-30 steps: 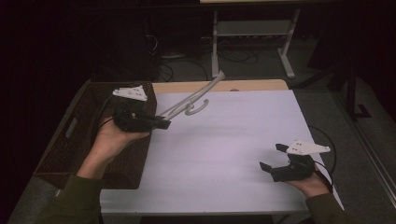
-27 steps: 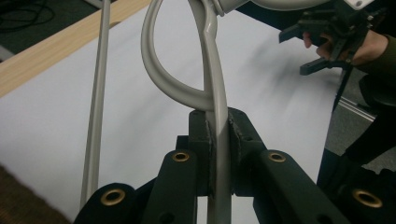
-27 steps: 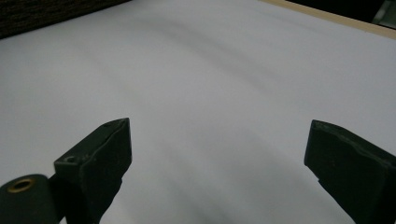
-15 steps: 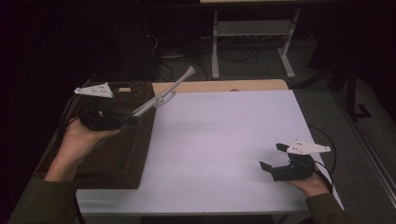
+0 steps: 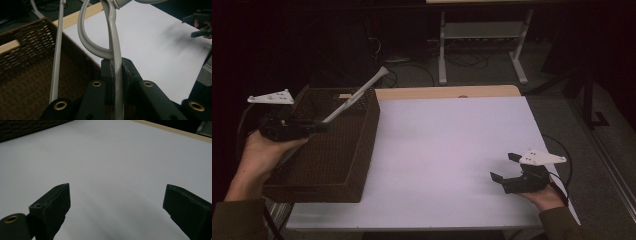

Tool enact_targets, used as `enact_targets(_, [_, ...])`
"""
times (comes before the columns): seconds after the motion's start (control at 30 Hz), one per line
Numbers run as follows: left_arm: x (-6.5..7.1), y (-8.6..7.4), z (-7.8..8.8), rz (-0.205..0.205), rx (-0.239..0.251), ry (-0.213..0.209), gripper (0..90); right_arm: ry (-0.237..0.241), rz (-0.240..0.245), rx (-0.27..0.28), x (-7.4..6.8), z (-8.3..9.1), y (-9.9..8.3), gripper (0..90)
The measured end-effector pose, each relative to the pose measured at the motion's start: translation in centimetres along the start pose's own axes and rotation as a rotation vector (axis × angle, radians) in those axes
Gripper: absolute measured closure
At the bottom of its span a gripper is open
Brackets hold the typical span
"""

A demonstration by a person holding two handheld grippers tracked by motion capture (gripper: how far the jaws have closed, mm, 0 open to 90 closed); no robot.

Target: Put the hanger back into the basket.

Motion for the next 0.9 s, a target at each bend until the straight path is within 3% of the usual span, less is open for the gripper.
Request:
enact_targets(0.17, [-1.4, -1.2, 1.4, 0.027, -0.011, 0.022, 82.1, -0.003, -0.003, 0.001, 0.0, 0.0, 0.0, 7.2])
enact_targets(0.5, [-2.9, -3.7, 2.8, 0.052, -0.057, 0.038, 82.1, -0.012, -0.003, 0.005, 0.1, -0.1, 0.1, 7.2])
enact_targets(0.9, [-3.2, -5.2, 1.7, 0.066, -0.118, 0.018, 82.0, -0.016, -0.003, 0.003, 0.2, -0.1, 0.1, 7.2])
Point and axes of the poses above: each handheld gripper's, and its own axes: z roughly backward along the jaws, y roughly out of its top, x roughly to its right, the point moved 4 cm from there along -z, roughly forward along the jaws, and after that the axes turned 2 degrees about -y, right-handed, at the moved point
